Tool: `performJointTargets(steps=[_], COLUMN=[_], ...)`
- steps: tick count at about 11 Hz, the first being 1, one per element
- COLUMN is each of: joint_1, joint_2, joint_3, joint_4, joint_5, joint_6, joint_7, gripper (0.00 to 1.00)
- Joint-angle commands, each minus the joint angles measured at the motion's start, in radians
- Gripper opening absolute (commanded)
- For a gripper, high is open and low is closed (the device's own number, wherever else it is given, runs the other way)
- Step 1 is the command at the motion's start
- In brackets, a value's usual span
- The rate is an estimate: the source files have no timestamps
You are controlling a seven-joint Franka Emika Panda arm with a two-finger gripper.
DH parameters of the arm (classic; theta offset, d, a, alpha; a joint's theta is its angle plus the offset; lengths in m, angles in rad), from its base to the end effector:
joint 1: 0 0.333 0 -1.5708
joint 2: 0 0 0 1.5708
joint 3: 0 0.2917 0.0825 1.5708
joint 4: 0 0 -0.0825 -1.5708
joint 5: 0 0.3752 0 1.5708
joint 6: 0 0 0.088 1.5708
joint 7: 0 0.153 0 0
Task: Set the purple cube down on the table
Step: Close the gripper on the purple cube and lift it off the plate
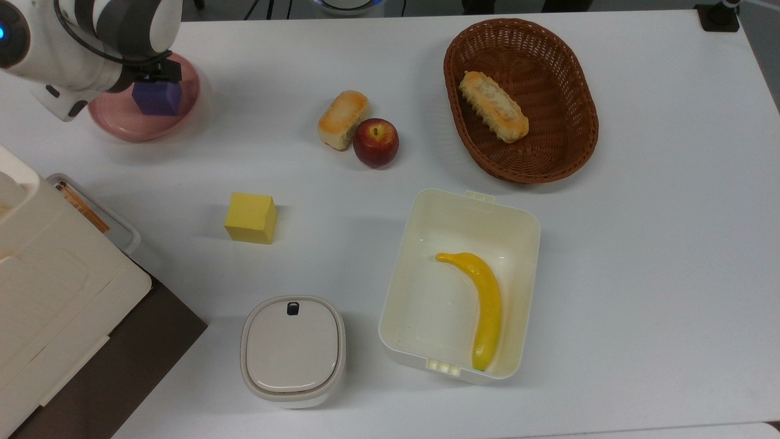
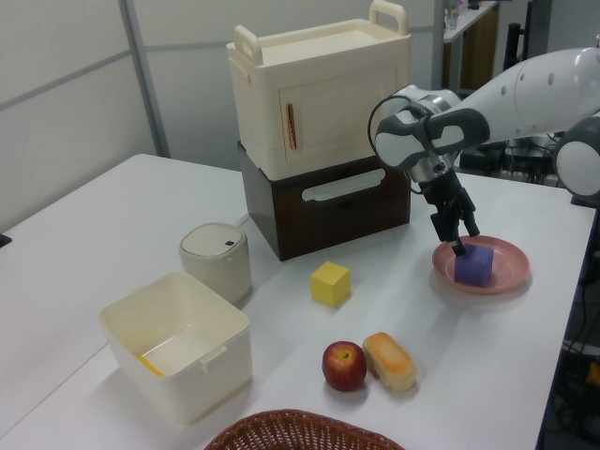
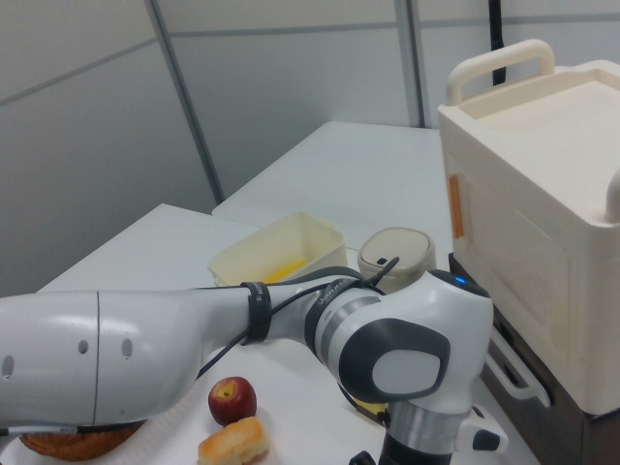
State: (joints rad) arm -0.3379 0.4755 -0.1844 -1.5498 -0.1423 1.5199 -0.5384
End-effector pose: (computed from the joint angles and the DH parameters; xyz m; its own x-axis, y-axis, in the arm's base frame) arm 0.4997 -0.3036 0.2950 0.8548 0.0550 -0.5160 0.0261 -0.9977 -0.0630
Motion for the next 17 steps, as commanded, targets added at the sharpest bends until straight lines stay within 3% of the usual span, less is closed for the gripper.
performJointTargets(steps=[1, 3, 6, 9, 10, 14, 17], joint_1=[0.005, 0.01, 0.01, 0.011, 0.013, 0.019, 0.063], joint_2=[0.011, 0.028, 0.029, 0.029, 0.028, -0.007, -0.015], joint_3=[-0.001, -0.001, -0.001, 0.0, 0.0, 0.01, 0.01], joint_4=[-0.006, -0.01, -0.012, -0.016, -0.013, 0.008, 0.06], joint_5=[-0.02, -0.031, -0.04, -0.054, -0.054, -0.066, -0.065], joint_6=[-0.014, -0.01, -0.007, -0.009, -0.009, -0.039, -0.098], joint_7=[-0.003, -0.002, -0.002, -0.002, 0.009, 0.017, 0.021], gripper=[1.0, 0.95, 0.8, 0.41, 0.34, 0.33, 0.34])
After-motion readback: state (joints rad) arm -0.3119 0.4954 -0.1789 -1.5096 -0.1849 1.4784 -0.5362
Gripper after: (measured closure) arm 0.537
